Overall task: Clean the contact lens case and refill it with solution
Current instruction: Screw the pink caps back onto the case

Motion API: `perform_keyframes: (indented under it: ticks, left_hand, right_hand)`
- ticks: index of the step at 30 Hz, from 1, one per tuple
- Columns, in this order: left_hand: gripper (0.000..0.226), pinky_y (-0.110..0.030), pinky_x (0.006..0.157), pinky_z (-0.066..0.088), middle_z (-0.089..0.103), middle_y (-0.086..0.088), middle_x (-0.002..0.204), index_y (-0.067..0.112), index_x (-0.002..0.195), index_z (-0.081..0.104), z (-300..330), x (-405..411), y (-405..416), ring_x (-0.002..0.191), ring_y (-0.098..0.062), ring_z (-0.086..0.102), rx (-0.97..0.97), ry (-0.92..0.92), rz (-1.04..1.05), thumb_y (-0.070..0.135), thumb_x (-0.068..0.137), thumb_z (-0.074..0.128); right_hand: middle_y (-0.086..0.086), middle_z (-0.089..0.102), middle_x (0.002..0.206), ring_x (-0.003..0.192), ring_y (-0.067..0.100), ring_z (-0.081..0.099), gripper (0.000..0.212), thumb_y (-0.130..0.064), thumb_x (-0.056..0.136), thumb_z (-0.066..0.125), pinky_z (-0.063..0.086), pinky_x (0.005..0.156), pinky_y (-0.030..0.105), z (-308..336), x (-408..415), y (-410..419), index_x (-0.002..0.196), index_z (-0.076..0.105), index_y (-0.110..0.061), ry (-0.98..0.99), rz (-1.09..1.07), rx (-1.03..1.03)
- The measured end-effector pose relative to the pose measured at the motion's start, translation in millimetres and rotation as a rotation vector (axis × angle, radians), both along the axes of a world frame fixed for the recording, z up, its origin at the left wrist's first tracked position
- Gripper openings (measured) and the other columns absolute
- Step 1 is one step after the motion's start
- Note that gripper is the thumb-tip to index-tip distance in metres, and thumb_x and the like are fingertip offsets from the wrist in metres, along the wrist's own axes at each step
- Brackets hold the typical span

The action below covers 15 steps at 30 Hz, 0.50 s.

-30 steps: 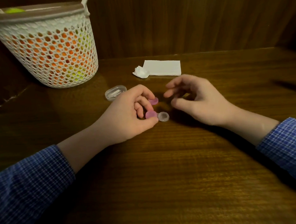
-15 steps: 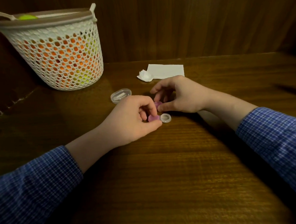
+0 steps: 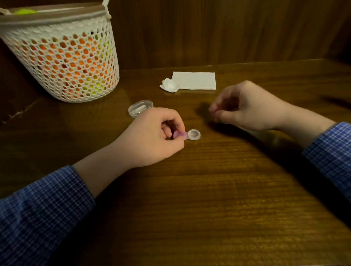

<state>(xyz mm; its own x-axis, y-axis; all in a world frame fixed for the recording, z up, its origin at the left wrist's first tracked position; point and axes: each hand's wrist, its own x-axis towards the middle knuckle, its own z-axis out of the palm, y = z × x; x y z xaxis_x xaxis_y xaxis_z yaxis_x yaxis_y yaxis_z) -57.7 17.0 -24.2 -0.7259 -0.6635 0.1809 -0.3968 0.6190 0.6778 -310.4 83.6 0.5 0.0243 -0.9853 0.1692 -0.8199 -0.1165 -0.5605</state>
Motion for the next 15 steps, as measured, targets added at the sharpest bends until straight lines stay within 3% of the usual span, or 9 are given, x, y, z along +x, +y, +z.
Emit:
perform_keyframes:
  ticks: [3,7,10,13,15]
  left_hand:
    - [0.02,-0.038,0.059,0.058,0.071,0.004,0.084,0.031,0.091,0.074,-0.8,0.1,-0.7,0.073,-0.024,0.065,0.005,0.0,-0.002,0.013,0.086,0.081]
    - [0.021,-0.034,0.059,0.058,0.07,0.006,0.084,0.032,0.092,0.074,-0.6,-0.3,-2.1,0.074,-0.021,0.064,-0.001,-0.002,-0.009,0.012,0.086,0.08]
    - [0.021,-0.031,0.059,0.057,0.07,0.007,0.085,0.032,0.092,0.074,-0.5,-0.4,-1.8,0.076,-0.019,0.064,-0.009,-0.007,-0.01,0.013,0.086,0.08]
    - [0.021,-0.029,0.058,0.056,0.069,0.008,0.084,0.031,0.092,0.074,-1.3,-0.5,-1.8,0.074,-0.017,0.064,-0.016,-0.008,-0.009,0.013,0.085,0.081]
    - [0.021,-0.026,0.057,0.055,0.069,0.008,0.083,0.032,0.091,0.074,-1.4,-0.3,-2.1,0.07,-0.014,0.063,-0.019,-0.009,-0.004,0.014,0.085,0.081]
  right_hand:
    - [-0.01,0.073,0.098,0.089,0.006,0.07,0.021,-0.014,0.087,0.079,0.06,0.082,0.023,-1.4,2.3,1.7,0.1,0.073,-0.029,-0.035,-0.018,0.021]
    - [0.002,0.075,0.095,0.081,0.011,0.073,0.035,0.003,0.078,0.083,0.062,0.076,0.023,-0.1,4.5,3.4,0.104,0.069,-0.015,-0.201,-0.003,0.087]
    - [0.005,0.076,0.089,0.075,0.014,0.072,0.03,0.007,0.075,0.082,0.06,0.07,0.022,1.6,10.4,5.1,0.097,0.07,-0.008,-0.214,0.037,0.083]
    - [0.012,0.077,0.092,0.084,0.025,0.074,0.02,0.004,0.077,0.083,0.063,0.079,0.034,2.4,15.7,6.7,0.093,0.074,-0.004,-0.23,0.073,0.059]
    - [0.012,0.077,0.094,0.087,0.025,0.074,0.019,0.001,0.078,0.083,0.062,0.085,0.033,1.8,17.3,8.3,0.095,0.075,-0.002,-0.244,0.096,0.021]
